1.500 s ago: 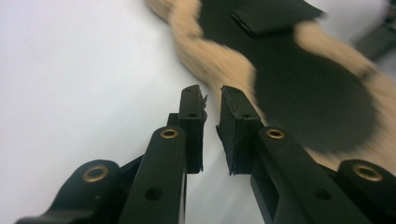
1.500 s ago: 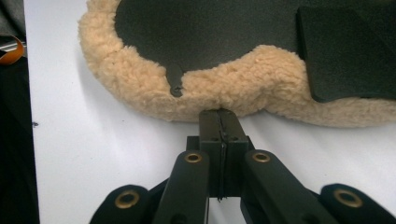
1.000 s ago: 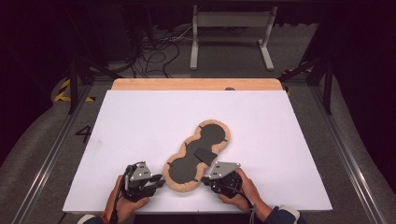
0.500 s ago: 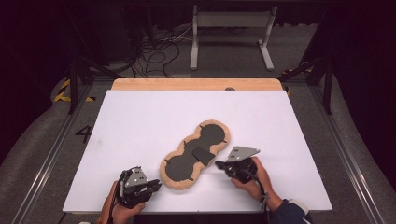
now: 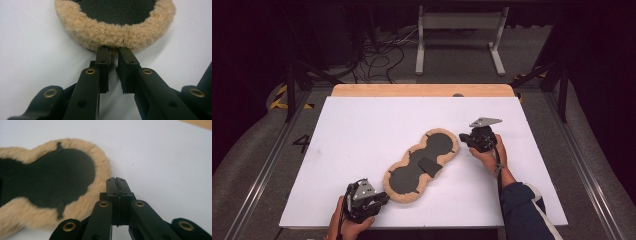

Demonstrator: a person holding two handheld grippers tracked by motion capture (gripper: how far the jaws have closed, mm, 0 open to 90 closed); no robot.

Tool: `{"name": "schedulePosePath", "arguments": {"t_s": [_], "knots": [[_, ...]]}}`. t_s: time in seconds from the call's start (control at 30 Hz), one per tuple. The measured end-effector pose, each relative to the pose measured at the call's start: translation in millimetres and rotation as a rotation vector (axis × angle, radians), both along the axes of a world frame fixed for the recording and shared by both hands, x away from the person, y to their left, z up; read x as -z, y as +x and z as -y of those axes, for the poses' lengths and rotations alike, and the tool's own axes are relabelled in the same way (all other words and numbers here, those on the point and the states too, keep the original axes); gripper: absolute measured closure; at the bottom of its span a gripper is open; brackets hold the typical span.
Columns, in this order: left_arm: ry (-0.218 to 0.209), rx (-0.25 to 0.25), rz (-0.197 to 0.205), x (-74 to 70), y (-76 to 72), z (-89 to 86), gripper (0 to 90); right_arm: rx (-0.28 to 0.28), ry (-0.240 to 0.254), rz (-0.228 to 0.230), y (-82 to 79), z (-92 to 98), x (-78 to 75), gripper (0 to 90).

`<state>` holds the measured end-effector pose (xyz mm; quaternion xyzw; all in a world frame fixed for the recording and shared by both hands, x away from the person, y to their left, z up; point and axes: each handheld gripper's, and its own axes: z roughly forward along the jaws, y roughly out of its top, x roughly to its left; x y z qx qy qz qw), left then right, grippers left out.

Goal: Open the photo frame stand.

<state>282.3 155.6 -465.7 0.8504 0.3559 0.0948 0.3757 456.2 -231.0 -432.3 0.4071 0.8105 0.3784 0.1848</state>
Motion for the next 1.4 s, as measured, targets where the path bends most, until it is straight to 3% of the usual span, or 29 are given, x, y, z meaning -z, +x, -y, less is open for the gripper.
{"name": "schedulePosePath", "arguments": {"t_s": [0.13, 0.3, 0.4, 0.6, 0.67, 0.77, 0.9, 1.03, 1.2, 1.4], "knots": [[0.0, -0.009, 0.0, 0.2, 2.0, 0.0, 80.6, 0.022, -0.032, -0.036, 18.5, -4.0, 10.6, 90.0], [0.035, -0.018, 0.03, -0.9, 8.5, 0.8, 81.1, -0.017, -0.029, -0.069, 32.2, -7.2, 15.4, 90.0], [0.057, -0.015, 0.044, -1.5, 13.9, 0.4, 81.1, -0.017, -0.039, -0.078, 40.2, -6.7, 13.8, 90.0], [0.051, -0.006, 0.034, -1.7, 24.4, -4.1, 81.2, -0.022, -0.052, -0.087, 50.4, -6.9, 15.6, 90.0], [0.05, -0.003, 0.044, -1.1, 27.0, -5.6, 81.2, -0.041, -0.041, -0.088, 50.8, -6.8, 16.7, 90.0], [0.042, 0.0, 0.043, -0.5, 32.9, -8.7, 81.3, -0.063, -0.083, -0.085, 49.9, -6.3, 14.3, 90.0], [0.043, -0.004, 0.039, -0.9, 39.0, -11.7, 81.3, -0.073, -0.054, -0.1, 49.4, -1.2, 15.1, 90.0], [0.04, 0.012, 0.029, -1.2, 43.1, -14.6, 81.7, -0.074, -0.075, -0.094, 47.2, -1.2, 14.3, 90.0], [0.061, 0.0, 0.04, -2.0, 45.8, -17.7, 81.5, -0.106, -0.066, -0.108, 37.9, 5.5, 14.3, 90.0], [0.034, 0.021, 0.02, -1.2, 59.1, -28.8, 83.5, -0.148, -0.067, -0.116, 21.8, 14.7, 13.9, 90.0]]}}
